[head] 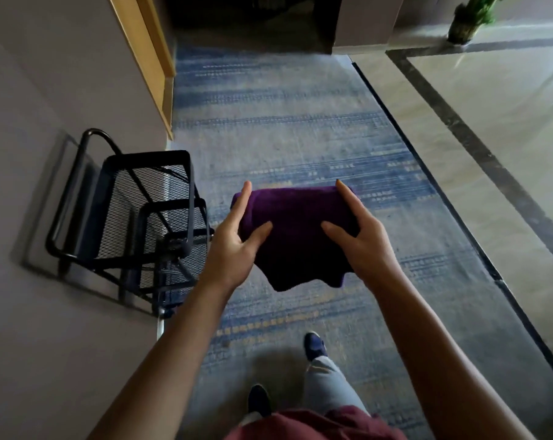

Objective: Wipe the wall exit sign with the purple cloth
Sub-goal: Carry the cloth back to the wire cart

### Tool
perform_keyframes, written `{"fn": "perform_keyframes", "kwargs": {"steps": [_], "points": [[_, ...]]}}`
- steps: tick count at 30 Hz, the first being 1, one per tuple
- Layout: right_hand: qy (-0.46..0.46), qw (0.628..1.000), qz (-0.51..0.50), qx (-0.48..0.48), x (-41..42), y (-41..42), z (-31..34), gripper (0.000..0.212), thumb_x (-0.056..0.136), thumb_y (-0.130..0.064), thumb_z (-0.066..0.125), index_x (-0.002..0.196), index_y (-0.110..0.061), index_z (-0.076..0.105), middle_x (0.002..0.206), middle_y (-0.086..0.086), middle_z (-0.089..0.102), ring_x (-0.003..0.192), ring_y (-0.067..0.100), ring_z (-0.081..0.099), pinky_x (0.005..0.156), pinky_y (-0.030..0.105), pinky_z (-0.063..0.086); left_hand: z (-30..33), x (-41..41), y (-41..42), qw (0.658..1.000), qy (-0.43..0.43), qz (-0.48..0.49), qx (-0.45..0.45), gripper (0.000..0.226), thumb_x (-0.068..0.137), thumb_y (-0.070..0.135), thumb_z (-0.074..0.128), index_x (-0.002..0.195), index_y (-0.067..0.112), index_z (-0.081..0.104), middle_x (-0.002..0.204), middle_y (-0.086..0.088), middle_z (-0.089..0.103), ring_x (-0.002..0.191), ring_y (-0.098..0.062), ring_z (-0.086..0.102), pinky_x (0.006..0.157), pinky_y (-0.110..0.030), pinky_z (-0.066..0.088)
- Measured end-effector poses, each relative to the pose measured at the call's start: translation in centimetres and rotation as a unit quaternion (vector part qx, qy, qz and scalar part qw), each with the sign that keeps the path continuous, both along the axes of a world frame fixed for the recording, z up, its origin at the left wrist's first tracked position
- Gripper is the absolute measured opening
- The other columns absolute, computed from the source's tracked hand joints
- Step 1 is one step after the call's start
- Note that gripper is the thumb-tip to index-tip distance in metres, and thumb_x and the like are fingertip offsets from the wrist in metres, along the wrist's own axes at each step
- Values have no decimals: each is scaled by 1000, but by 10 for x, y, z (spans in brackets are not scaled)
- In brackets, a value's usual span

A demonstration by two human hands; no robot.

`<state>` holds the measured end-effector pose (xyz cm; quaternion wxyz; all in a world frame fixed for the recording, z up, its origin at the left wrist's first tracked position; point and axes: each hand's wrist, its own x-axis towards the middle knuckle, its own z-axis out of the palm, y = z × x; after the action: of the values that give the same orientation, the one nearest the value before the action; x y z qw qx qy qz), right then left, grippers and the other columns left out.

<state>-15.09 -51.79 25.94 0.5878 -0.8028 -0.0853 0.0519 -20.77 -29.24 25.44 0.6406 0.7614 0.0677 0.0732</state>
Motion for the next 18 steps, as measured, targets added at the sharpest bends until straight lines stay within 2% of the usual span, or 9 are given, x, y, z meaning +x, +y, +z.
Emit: {"fn": "perform_keyframes", "kwargs": {"steps": [3, 5, 9, 11, 15, 17, 18], "points": [[7, 999, 45, 8, 61, 21, -9, 76, 93, -9, 73, 151, -48, 43, 124, -19, 68, 109, 0, 69, 92, 21, 57, -14, 41, 17, 1000, 5, 17, 21, 69, 100, 15, 65, 159, 35, 34, 120, 55, 54, 118, 22, 56, 92, -2, 46], [8, 996, 84, 23, 104, 40, -18, 70, 94, -8, 71, 147, -48, 50, 124, -23, 69, 112, 2, 69, 97, 28, 58, -21, 71, 34, 997, 0, 54, 50, 65, 101, 15, 64, 158, 34, 38, 123, 49, 59, 119, 18, 58, 94, -3, 46], [25, 982, 190, 6, 195, 93, -21, 56, 98, -17, 67, 143, -48, 54, 119, -20, 70, 110, 4, 68, 97, 38, 60, -25, 123, 66, 986, -8, 147, 80, 63, 100, 14, 64, 157, 32, 40, 146, 10, 60, 127, 10, 57, 102, -8, 46], [24, 973, 229, -2, 228, 118, -17, 56, 98, -20, 66, 145, -46, 52, 119, -22, 68, 110, 2, 68, 96, 33, 59, -25, 140, 77, 978, -9, 192, 84, 63, 100, 14, 63, 157, 29, 39, 149, 5, 57, 130, 9, 56, 104, -7, 43], [9, 959, 283, -16, 265, 150, -23, 59, 97, -16, 67, 149, -39, 51, 116, -29, 65, 104, -14, 64, 93, 15, 53, -28, 156, 93, 969, -2, 232, 89, 65, 99, 6, 61, 156, 25, 38, 149, 12, 53, 133, 10, 52, 110, -9, 38], [22, 927, 372, -49, 302, 219, -32, 60, 96, -12, 68, 149, -34, 52, 120, -23, 67, 102, -12, 64, 96, 15, 50, -41, 168, 132, 936, 7, 342, 87, 65, 99, 4, 63, 155, 25, 38, 147, 16, 52, 132, 14, 51, 110, -7, 36], [21, 925, 376, -54, 306, 222, -33, 59, 96, -11, 69, 149, -32, 52, 122, -16, 68, 104, -6, 64, 98, 18, 50, -43, 168, 131, 935, 11, 340, 99, 65, 98, 6, 64, 156, 22, 39, 148, 15, 51, 133, 12, 51, 111, -8, 35]]}}
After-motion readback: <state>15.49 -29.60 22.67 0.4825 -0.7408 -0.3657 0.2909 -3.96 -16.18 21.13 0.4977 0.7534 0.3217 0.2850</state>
